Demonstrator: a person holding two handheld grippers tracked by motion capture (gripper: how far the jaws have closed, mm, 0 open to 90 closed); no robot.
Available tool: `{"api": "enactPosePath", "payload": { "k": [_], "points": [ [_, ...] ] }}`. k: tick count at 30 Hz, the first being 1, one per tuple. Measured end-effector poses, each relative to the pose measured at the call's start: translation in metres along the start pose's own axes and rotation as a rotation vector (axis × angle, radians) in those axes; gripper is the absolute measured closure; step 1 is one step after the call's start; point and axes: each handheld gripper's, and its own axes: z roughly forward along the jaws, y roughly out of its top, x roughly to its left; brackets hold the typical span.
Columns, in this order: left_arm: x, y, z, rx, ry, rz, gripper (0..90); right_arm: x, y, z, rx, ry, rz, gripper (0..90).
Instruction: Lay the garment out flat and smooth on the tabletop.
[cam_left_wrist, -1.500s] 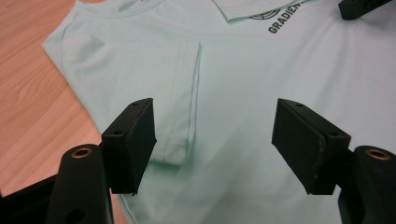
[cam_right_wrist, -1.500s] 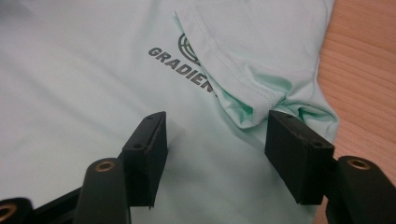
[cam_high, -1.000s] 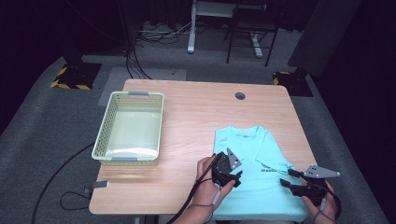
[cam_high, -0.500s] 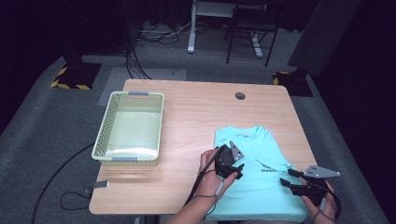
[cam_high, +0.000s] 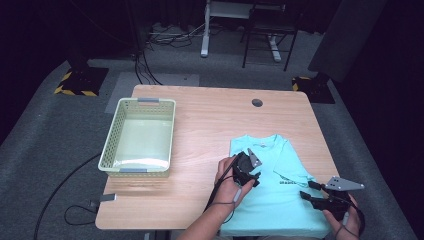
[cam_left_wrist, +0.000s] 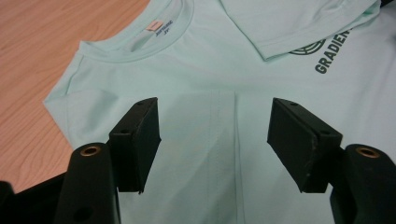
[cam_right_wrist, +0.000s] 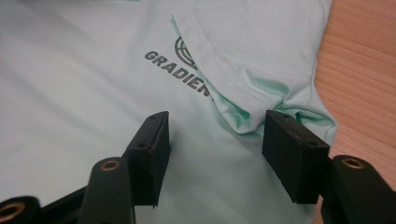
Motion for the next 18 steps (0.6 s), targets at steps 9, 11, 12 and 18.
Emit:
{"api": "enactPosePath", "payload": {
  "k": [9, 11, 12, 18],
  "points": [
    [0.001, -0.002, 0.017, 0.064, -0.023, 0.005, 38.6, 0.0, 0.0, 0.0, 0.0, 0.0, 0.0, 42.2],
    [0.0, -0.002, 0.02, 0.076, -0.026, 0.006, 39.1, 0.0, 0.0, 0.0, 0.0, 0.0, 0.0, 42.2],
    [0.0, -0.002, 0.02, 0.076, -0.026, 0.006, 39.7, 0.0, 0.0, 0.0, 0.0, 0.0, 0.0, 42.1],
    [0.0, -0.003, 0.027, 0.121, -0.038, 0.015, 53.0, 0.0, 0.0, 0.0, 0.0, 0.0, 0.0, 42.1]
  ]
}}
